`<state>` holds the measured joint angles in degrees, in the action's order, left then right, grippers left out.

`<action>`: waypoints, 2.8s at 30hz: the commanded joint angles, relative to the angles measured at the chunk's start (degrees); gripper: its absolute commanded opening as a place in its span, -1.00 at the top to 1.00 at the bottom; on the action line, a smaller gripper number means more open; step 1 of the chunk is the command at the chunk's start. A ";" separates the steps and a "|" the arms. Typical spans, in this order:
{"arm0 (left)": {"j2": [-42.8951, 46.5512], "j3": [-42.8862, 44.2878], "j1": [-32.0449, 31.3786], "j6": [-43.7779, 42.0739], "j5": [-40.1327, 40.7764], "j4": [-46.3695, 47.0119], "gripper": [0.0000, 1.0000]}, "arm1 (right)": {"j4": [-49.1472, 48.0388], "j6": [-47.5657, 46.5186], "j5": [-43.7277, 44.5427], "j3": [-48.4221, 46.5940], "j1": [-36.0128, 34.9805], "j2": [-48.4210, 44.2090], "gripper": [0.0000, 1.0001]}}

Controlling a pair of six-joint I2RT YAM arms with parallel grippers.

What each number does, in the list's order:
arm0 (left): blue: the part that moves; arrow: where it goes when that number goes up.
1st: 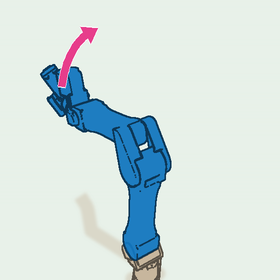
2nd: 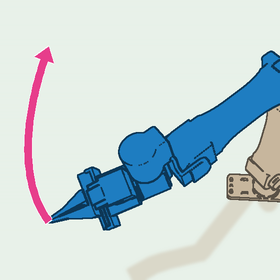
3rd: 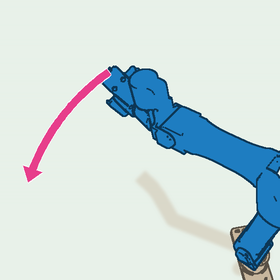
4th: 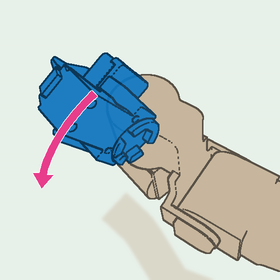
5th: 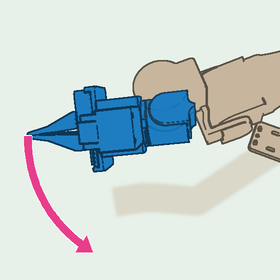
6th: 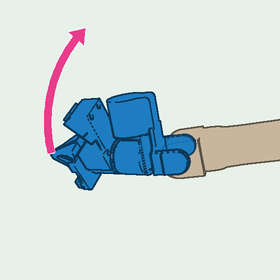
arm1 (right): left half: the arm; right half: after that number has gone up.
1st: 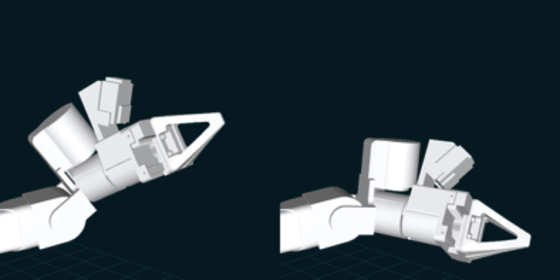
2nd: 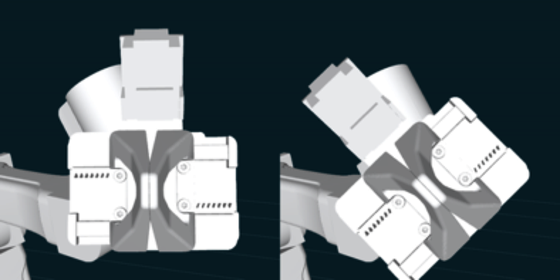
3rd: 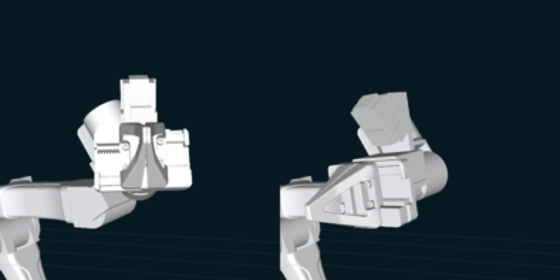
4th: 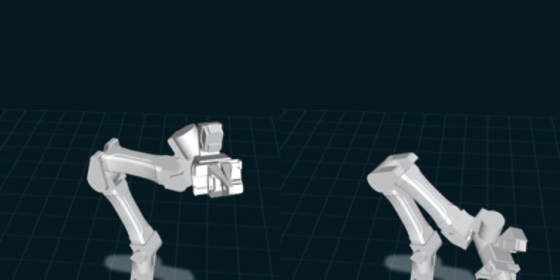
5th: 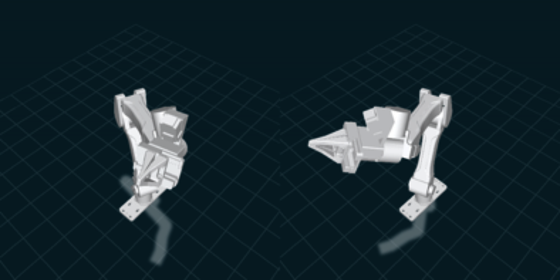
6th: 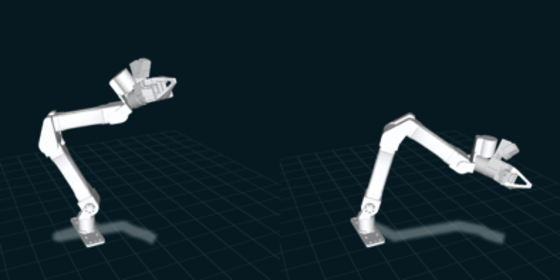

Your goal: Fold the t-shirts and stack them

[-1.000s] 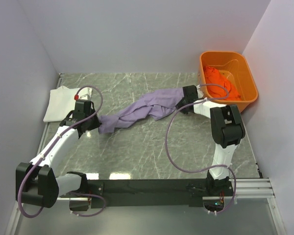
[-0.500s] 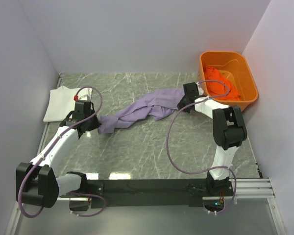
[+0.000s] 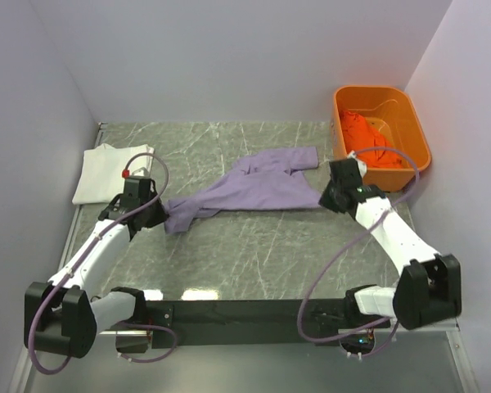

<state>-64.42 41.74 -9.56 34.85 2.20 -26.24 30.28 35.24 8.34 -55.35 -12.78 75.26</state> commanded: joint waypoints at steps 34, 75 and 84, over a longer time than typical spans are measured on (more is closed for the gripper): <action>3.88 8.08 -6.07 5.75 2.37 -9.19 -0.71 | 1.02 -9.40 -7.10 9.83 -1.72 -9.36 0.28; -34.94 33.42 -12.59 11.12 10.77 2.79 -0.53 | -1.10 -9.32 -9.30 -26.39 -5.42 32.85 0.12; -20.23 15.76 -13.11 7.95 24.61 -6.54 -0.54 | -3.39 -8.79 -12.03 -11.37 -8.14 16.59 0.10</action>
<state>-85.32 62.28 -22.26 44.66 20.53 -27.73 27.97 26.52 -2.81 -70.00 -20.05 96.86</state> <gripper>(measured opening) 0.771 0.446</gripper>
